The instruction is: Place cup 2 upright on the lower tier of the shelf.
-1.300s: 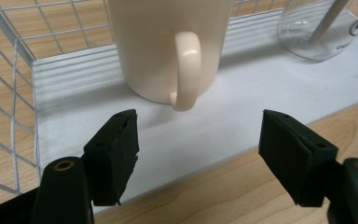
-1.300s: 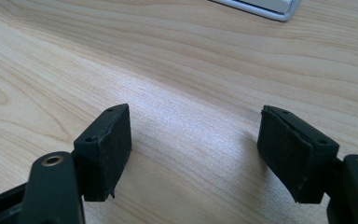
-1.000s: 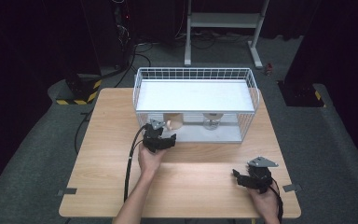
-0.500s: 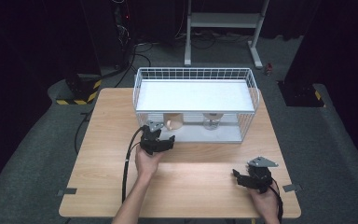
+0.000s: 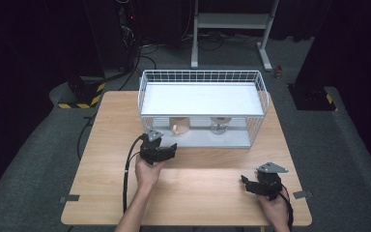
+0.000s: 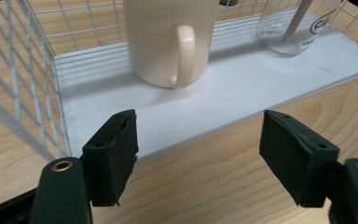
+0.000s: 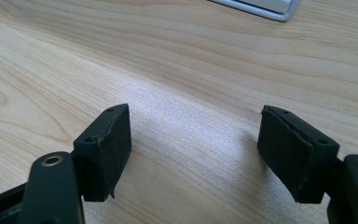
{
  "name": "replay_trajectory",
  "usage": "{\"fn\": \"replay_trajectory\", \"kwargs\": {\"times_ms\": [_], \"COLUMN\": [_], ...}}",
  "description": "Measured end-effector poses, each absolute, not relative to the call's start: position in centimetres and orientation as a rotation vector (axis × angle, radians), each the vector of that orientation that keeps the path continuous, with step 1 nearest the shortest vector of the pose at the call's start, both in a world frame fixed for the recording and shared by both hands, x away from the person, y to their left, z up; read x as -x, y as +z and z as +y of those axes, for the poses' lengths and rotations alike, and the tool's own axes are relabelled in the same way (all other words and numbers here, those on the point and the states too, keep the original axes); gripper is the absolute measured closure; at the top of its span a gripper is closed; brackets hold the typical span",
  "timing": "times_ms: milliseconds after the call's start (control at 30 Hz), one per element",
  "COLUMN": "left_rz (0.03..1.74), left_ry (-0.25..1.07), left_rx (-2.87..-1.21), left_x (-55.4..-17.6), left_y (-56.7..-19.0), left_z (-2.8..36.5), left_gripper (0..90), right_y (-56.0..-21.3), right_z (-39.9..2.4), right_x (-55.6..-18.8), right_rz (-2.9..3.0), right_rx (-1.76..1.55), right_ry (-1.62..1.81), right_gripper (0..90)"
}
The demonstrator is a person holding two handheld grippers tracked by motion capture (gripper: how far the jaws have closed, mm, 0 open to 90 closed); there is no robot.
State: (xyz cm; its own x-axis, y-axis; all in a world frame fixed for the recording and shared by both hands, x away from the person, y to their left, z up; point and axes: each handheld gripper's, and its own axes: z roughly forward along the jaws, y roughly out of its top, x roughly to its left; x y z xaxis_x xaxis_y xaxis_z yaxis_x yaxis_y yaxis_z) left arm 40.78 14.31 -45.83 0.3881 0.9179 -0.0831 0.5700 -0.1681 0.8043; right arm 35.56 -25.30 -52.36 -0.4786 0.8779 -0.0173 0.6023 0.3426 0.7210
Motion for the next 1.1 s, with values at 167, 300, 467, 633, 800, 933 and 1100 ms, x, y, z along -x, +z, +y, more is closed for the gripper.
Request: {"fn": "replay_trajectory", "kwargs": {"times_ms": [167,300,467,633,800,933,1100], "left_rz": [1.288,1.297,1.302,1.301,1.304,1.307,1.315], "left_ry": [0.551,0.546,0.542,0.546,0.54,0.546,0.546], "left_rx": [-1.84,-1.827,-1.81,-1.817,-1.806,-1.806,-1.792], "left_x": [-40.3,-40.0,-39.6,-39.0,-38.5,-38.3,-37.8], "left_y": [-45.7,-45.7,-45.7,-45.8,-45.7,-45.8,-45.7], "left_z": [15.0,15.4,15.9,16.2,16.8,17.1,17.6], "left_gripper": [28.1,27.9,27.7,27.0,26.5,26.2,25.7], "right_y": [-52.4,-52.4,-52.4,-52.4,-52.4,-52.4,-52.4], "right_z": [-25.3,-25.3,-25.3,-25.3,-25.3,-25.3,-25.3], "right_x": [-35.6,-35.6,-35.6,-35.6,-35.5,-35.5,-35.5], "right_rz": [2.208,2.208,2.208,2.208,2.208,2.208,2.208], "right_rx": [-1.3,-1.3,-1.3,-1.3,-1.3,-1.3,-1.3], "right_ry": [0.927,0.927,0.927,0.927,0.927,0.927,0.927], "right_gripper": [26.0,26.0,26.0,26.0,26.0,26.0,26.0]}}
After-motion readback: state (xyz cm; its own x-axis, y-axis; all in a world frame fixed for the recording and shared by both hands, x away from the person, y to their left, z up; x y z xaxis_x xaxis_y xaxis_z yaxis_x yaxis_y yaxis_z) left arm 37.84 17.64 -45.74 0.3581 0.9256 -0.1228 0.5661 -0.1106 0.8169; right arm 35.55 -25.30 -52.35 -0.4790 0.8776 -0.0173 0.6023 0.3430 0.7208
